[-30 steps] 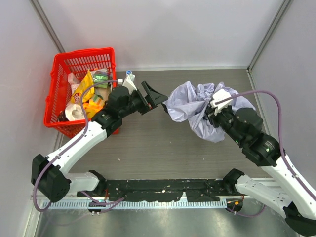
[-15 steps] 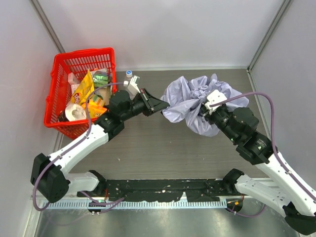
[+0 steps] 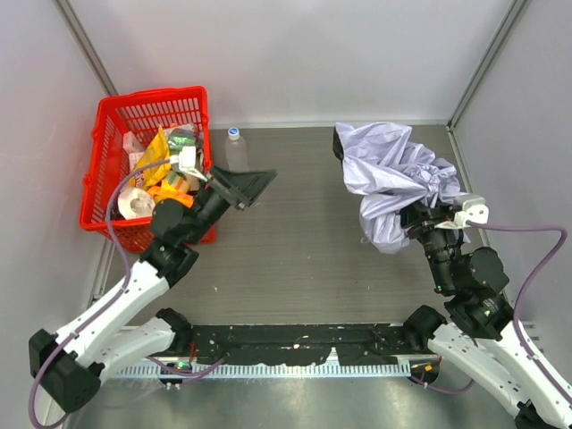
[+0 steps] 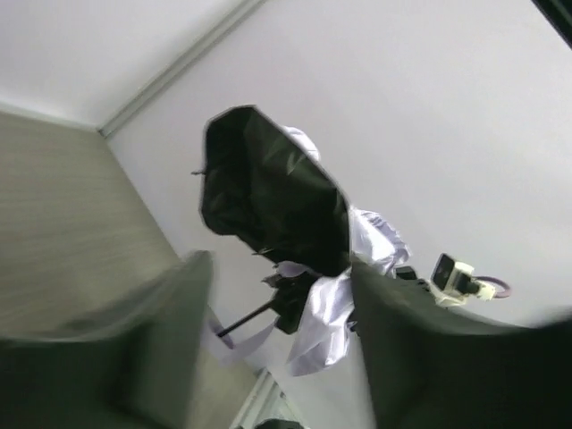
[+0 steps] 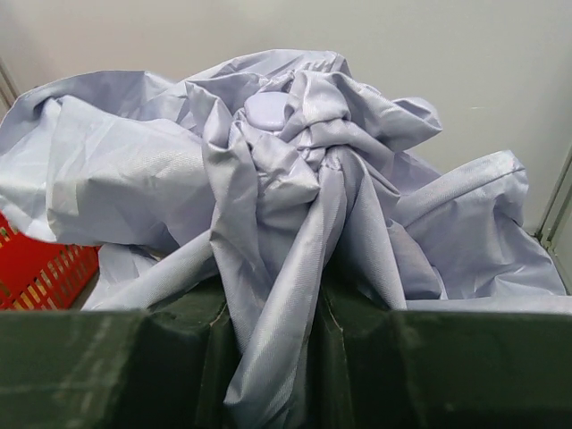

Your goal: Put away the umbrella

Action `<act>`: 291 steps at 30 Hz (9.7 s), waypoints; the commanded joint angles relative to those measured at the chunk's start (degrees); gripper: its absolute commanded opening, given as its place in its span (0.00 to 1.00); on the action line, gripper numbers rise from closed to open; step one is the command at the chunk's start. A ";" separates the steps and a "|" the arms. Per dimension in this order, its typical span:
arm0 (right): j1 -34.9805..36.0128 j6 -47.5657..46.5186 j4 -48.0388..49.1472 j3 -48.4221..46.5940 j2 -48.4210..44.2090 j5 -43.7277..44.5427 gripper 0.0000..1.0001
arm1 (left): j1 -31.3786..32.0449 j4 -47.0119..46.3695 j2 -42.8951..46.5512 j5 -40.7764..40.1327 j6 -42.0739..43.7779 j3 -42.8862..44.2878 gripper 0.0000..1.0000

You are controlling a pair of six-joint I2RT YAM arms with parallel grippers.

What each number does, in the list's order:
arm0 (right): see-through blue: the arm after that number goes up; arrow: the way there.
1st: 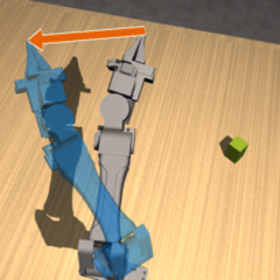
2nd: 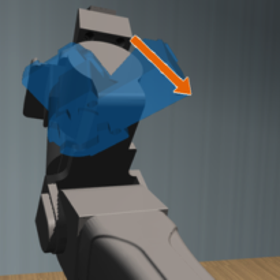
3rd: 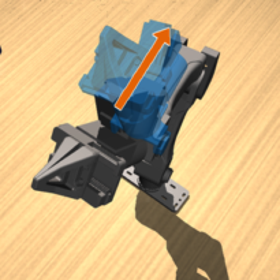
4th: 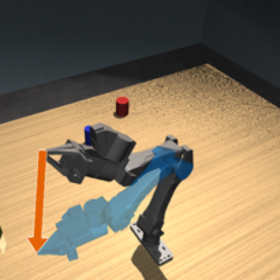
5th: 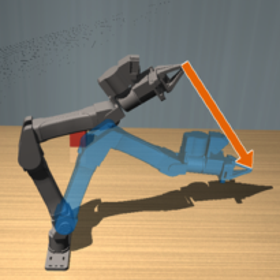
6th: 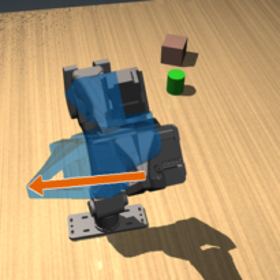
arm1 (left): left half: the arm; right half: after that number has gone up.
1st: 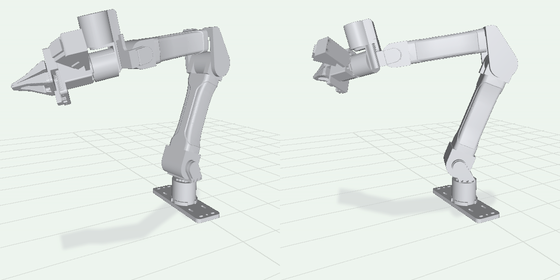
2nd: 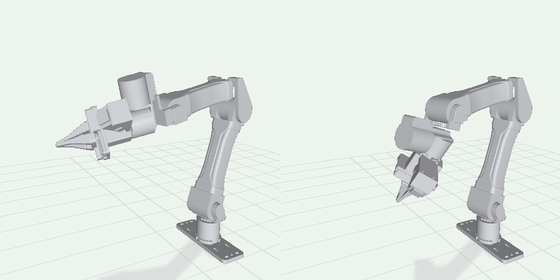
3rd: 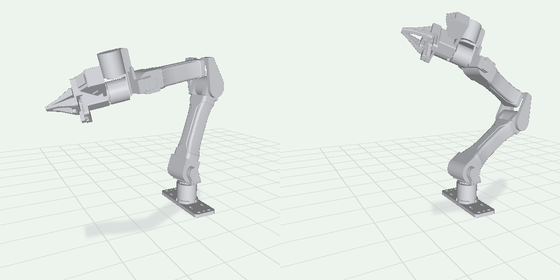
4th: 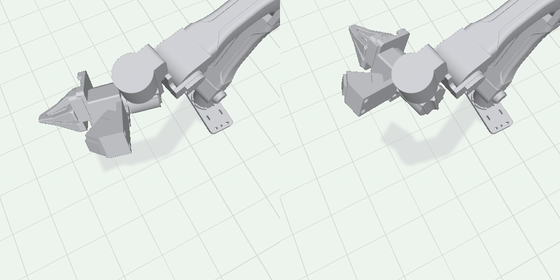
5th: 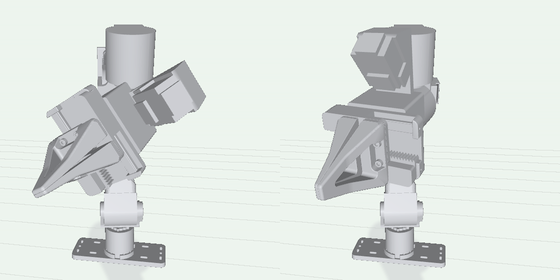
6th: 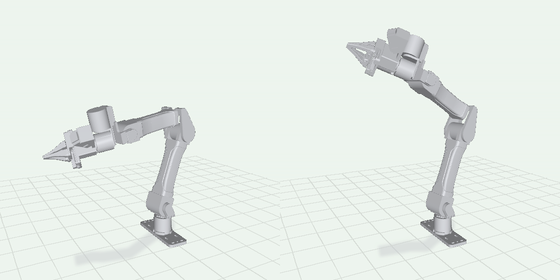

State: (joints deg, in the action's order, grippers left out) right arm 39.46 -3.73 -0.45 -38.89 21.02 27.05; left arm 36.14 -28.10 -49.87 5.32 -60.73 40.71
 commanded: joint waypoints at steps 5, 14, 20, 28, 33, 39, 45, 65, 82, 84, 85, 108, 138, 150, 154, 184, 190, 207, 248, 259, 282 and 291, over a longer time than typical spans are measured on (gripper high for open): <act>0.00 -4.97 0.80 -5.93 4.73 -6.83 0.00 | -0.11 20.46 -13.67 12.43 -4.38 19.67 1.00; 0.00 -10.86 -2.63 -9.44 9.91 -8.50 0.00 | 1.39 25.99 -21.14 14.63 -2.82 26.70 0.93; 0.09 -12.53 -3.25 -10.85 12.12 -9.65 0.00 | 3.23 25.72 -24.92 14.01 -0.54 29.42 0.84; 0.00 -10.69 -1.14 -10.86 12.82 -7.02 0.00 | 3.76 25.30 -25.73 12.79 3.07 29.79 0.12; 0.00 2.10 5.71 -5.51 8.00 1.58 0.00 | 3.76 7.93 -17.73 7.52 3.78 17.94 0.00; 0.00 14.45 10.29 -0.92 -0.43 2.33 0.00 | 3.24 -8.90 -10.70 0.66 1.84 6.15 0.00; 0.00 12.96 -1.29 -6.01 -0.19 -0.25 0.00 | 0.95 6.34 -8.40 -0.40 4.99 10.07 0.08; -1.05 -48.17 -30.84 -38.37 47.87 18.84 0.00 | -1.07 30.90 3.79 -1.62 15.46 10.01 0.68; 1.50 -55.59 1.84 -29.99 69.78 29.46 0.01 | -0.98 31.70 17.00 -1.02 6.76 -4.06 0.66; -2.62 -58.22 4.40 -33.24 69.60 29.73 0.00 | -0.99 31.70 16.12 -0.75 7.20 -3.09 0.66; -3.59 -61.19 8.32 -33.70 69.60 29.38 0.00 | -0.98 31.70 15.94 -0.75 7.29 -2.92 0.66; 4.21 -68.76 43.38 -9.45 89.49 19.56 0.01 | -0.98 35.92 21.21 -2.33 7.38 -5.64 0.67; -2.81 -26.78 -43.84 -41.08 102.55 -56.55 0.01 | 4.54 26.62 21.14 9.11 3.87 -16.01 0.60; -9.58 -25.89 -46.57 -44.51 106.42 -70.38 0.01 | 14.39 10.52 -8.99 -22.01 -26.33 -17.78 0.83; -9.58 -25.89 -46.05 -43.81 105.81 -70.20 0.01 | 15.10 11.67 -18.14 -27.98 -39.62 -15.05 0.83; -8.97 -27.74 -45.79 -42.76 100.54 -69.95 0.01 | 11.06 -27.99 -62.19 -33.89 -37.80 -8.11 0.76; -7.39 -28.79 -45.43 -41.53 99.40 -66.26 0.01 | 9.48 -26.66 -64.48 -28.09 -35.25 -5.90 0.55; -5.98 -27.04 -38.49 -37.48 90.79 -68.62 0.01 | 7.19 -13.67 -59.29 -22.54 -38.68 -5.12 0.91; 7.88 -6.55 -27.60 -19.32 51.78 -19.16 0.78 | 5.96 3.73 -56.66 -14.99 -37.18 -1.43 0.00; 23.99 -16.11 -2.05 -4.71 56.40 4.49 0.81 | 5.78 18.51 -55.25 -12.62 -38.94 2.71 0.00; 23.47 -22.29 8.55 -6.01 63.28 2.31 0.87 | 5.70 22.56 -54.64 -11.12 -39.38 3.41 0.00; 25.04 -11.59 -12.64 -9.80 52.74 0.23 0.81 | 5.61 22.56 -55.07 -10.86 -38.67 4.03 0.00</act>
State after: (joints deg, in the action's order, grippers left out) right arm 63.31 -22.02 -5.89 -46.46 80.34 30.30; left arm 41.87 -16.75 -104.07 -6.13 -102.65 46.17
